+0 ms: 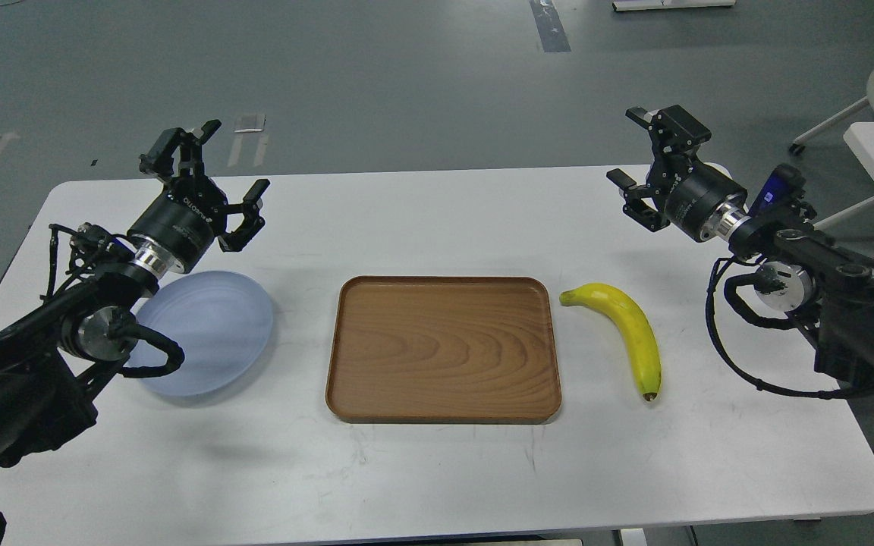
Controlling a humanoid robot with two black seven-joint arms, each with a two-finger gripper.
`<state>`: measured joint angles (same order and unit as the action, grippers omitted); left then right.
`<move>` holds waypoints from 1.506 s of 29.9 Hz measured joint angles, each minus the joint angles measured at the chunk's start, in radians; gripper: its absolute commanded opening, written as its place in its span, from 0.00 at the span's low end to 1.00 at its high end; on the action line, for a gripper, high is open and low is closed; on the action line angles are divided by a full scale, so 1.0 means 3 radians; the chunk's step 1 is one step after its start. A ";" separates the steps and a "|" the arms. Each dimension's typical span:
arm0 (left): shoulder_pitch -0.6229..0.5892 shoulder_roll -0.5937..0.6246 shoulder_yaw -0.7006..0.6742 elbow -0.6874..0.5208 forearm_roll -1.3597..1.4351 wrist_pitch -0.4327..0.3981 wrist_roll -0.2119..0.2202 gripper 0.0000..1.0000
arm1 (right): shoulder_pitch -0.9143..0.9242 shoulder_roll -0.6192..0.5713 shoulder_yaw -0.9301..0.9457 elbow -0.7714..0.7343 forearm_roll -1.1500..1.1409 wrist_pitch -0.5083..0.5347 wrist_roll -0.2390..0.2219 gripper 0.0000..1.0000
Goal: Place banana on plate with both arms
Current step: 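Move the left gripper toward the light blue plate's near edge, then lower the left gripper and grasp the plate's rim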
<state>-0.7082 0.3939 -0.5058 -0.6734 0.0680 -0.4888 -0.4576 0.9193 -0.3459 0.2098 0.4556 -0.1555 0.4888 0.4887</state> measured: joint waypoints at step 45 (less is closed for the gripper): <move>-0.0380 0.1544 0.1132 -0.0551 0.5139 0.0646 -0.0105 0.98 | 0.0017 -0.0026 -0.0177 -0.0077 -0.0019 0.0000 0.0000 1.00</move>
<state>-0.8221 0.8569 -0.1661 -0.8387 1.6097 -0.2951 -0.4890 0.9244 -0.3536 0.1567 0.4326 -0.1611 0.4887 0.4887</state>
